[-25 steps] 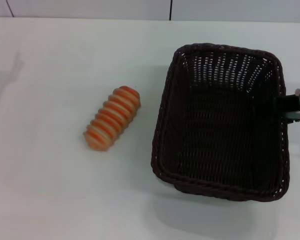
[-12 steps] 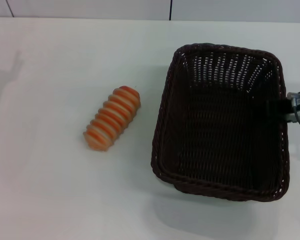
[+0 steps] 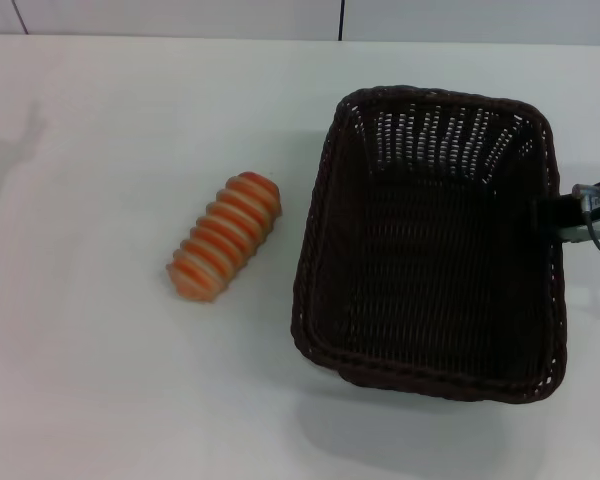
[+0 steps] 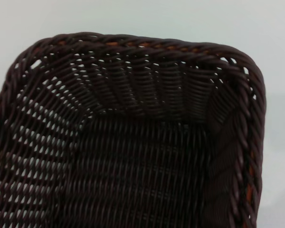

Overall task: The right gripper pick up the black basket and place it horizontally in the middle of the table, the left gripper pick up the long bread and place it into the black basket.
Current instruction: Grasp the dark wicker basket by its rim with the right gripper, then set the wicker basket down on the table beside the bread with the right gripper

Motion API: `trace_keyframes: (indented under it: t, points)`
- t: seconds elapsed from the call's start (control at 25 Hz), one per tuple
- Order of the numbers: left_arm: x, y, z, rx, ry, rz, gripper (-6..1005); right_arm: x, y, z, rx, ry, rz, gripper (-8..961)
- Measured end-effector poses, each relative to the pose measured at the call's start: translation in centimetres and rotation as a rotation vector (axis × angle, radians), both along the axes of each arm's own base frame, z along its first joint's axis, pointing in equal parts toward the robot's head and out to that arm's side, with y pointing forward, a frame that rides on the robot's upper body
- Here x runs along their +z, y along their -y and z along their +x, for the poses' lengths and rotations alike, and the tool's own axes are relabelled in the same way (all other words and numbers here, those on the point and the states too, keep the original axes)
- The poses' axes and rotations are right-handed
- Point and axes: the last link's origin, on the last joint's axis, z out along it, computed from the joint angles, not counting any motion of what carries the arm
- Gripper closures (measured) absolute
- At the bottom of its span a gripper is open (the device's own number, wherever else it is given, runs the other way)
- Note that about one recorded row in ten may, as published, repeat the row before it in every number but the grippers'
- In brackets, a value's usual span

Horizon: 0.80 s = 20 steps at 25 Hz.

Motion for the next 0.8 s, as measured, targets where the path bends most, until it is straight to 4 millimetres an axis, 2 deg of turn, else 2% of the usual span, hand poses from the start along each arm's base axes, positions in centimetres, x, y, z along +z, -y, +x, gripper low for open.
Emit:
trace_keyframes:
  t: [0.2, 0.36, 0.8]
  points:
    - [0.3, 0.0, -0.1, 0.003, 0.004, 0.011, 183, 0.1, -0.3, -0.1, 0.029, 0.002, 0.018, 719]
    - [1.3, -0.1, -0.4, 0.016, 0.015, 0.051, 183, 0.7, -0.9, -0.3, 0.111, 0.003, 0.060, 754]
    - [3.4, 1.2, -2.4, 0.101, 0.032, 0.160, 185, 3.0, -2.5, -2.4, 0.504, 0.091, 0.140, 778]
